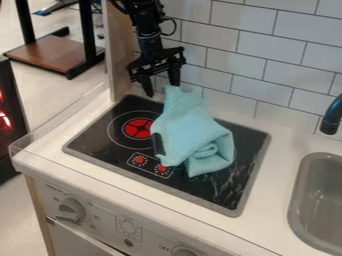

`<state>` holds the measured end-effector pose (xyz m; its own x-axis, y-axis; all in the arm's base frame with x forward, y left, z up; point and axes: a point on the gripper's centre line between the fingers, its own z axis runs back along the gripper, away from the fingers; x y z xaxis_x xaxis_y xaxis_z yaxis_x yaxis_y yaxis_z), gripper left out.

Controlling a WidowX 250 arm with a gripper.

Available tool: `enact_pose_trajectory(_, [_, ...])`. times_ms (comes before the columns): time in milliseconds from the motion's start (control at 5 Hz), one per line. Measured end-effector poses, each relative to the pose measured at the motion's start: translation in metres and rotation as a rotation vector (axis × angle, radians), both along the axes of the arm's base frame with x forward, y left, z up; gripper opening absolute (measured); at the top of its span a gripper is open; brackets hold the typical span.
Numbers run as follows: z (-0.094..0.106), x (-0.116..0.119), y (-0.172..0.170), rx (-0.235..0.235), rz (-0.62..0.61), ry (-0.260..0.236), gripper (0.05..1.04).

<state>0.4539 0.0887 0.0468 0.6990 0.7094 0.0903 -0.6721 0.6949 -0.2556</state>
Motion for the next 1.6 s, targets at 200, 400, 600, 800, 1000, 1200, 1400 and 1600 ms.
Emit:
enact_pose_trajectory(200, [-0.005, -0.003, -0.001, -0.002, -0.002, 0.008, 0.336])
enact_pose_trajectory(400, [-0.011, -0.007, -0.004, -0.014, -0.013, 0.023, 0.15])
enact_pose_trajectory(600, [-0.01, -0.008, -0.004, -0.033, -0.03, 0.02, 0.064])
enact_pose_trajectory(800, [-0.007, -0.01, 0.008, -0.046, -0.044, -0.002, 0.051])
enact_pose_trajectory(1000, [0.028, -0.007, 0.012, -0.004, -0.094, -0.089, 0.051])
enact_pose_trajectory(1200, [0.044, -0.016, 0.008, 0.019, -0.154, -0.124, 0.051])
enact_pose_trajectory(1400, [0.059, -0.027, -0.002, 0.017, -0.246, -0.159, 0.051])
enact_pose_trajectory(1600, [0.062, -0.046, -0.012, 0.03, -0.364, -0.162, 0.051])
